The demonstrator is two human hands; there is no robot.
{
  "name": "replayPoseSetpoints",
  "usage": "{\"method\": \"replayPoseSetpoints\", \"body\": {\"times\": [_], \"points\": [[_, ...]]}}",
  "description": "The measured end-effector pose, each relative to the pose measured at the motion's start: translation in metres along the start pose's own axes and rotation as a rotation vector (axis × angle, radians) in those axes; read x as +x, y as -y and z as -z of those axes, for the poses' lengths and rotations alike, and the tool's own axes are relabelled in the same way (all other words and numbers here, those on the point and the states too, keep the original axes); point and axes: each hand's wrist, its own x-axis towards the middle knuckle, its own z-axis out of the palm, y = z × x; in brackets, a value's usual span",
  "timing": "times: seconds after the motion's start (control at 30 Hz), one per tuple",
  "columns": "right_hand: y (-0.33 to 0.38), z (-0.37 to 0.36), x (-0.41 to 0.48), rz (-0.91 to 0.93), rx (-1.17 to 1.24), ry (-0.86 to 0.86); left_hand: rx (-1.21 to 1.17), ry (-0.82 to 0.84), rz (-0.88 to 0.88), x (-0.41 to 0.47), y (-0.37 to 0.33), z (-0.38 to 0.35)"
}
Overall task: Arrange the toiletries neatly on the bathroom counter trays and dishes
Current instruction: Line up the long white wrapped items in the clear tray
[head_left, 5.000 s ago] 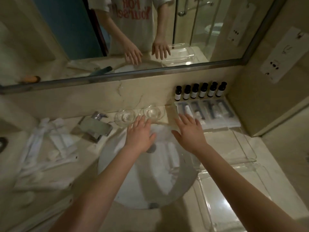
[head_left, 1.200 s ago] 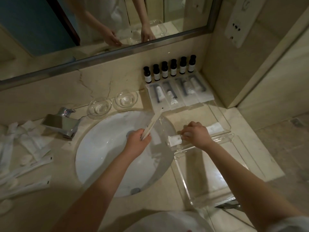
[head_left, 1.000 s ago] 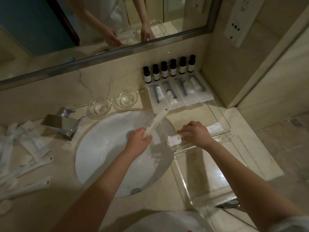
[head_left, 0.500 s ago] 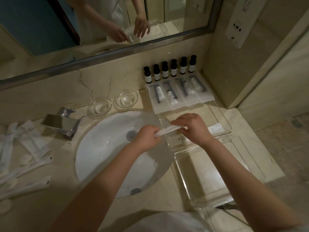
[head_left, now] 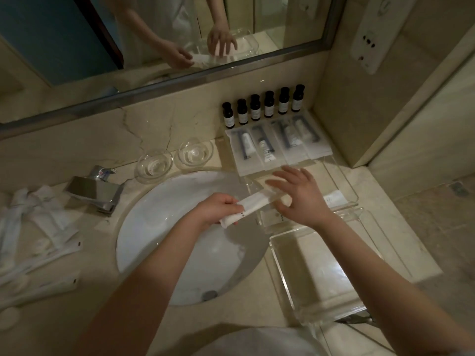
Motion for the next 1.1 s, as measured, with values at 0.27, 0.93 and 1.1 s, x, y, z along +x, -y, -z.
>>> {"method": "replayPoseSetpoints", "body": {"times": [0.27, 0.93, 1.1], "points": [[-0.018, -0.017, -0.009, 0.08, -0.038, -0.036, -0.036, 0.041, 0.07, 0.026, -0.019, -0.018], [-0.063, -0.039, -0.01, -0.201, -0.195, 0.091, 0.945, -0.214, -0.308, 0.063, -0.016, -0.056], [-0.06, -0.043, 0.005, -0.232, -0.165, 0.077, 1.103, -0.205, -0.343, 0.062, -0.01, -0.054]]}}
